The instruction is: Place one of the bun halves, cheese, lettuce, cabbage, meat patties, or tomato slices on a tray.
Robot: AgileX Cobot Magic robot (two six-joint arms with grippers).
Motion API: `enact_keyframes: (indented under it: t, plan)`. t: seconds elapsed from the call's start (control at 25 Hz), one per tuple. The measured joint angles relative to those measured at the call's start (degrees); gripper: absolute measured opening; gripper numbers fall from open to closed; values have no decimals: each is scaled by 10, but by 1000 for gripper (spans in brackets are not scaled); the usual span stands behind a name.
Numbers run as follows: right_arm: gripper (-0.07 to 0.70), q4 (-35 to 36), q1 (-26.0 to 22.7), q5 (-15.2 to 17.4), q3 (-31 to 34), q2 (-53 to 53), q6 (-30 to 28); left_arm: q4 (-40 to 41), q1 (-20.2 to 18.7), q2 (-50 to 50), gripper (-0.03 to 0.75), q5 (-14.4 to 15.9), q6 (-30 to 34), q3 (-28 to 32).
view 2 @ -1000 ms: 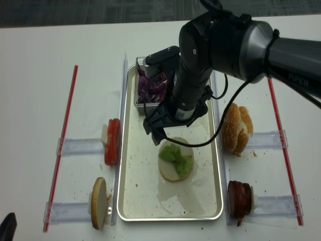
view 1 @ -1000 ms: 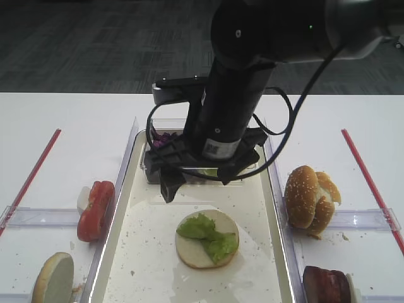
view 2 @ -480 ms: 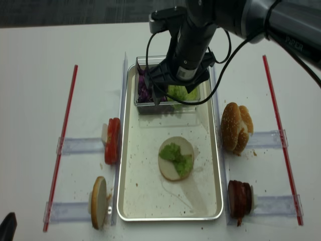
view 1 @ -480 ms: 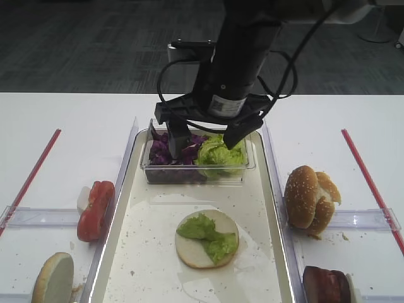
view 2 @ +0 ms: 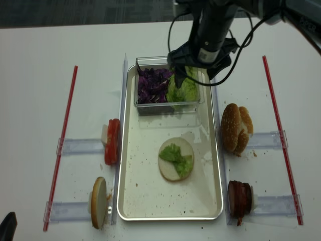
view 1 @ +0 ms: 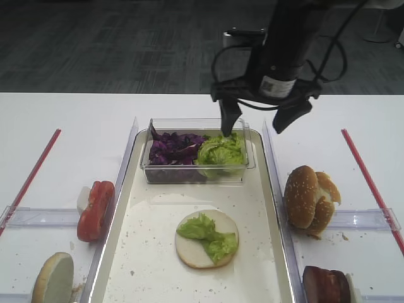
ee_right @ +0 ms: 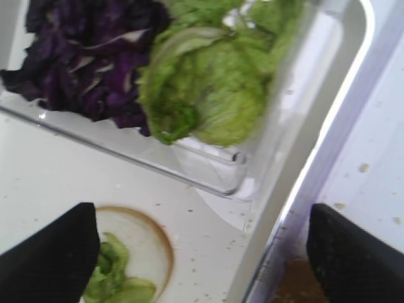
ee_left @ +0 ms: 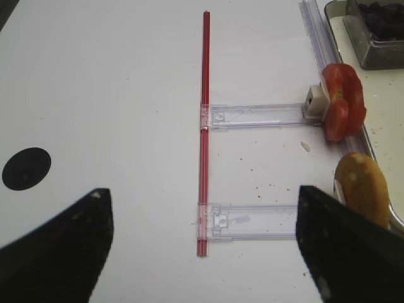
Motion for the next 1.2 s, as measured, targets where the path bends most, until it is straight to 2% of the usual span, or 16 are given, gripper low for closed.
enact_keyframes:
  t: [0.52,0.72,1.04,1.2]
  plan:
    - [678,-21,-205,5,0,0,-38,0,0,0,545,0,0,0]
    - [678,-26,-266,8,0,0,-56,0,0,0,545,0,0,0]
    - [678,-30,-282,30,0,0,-78,0,0,0,545,0,0,0]
    - [678,-30,-282,42,23,0,-81,0,0,0,545,0,0,0]
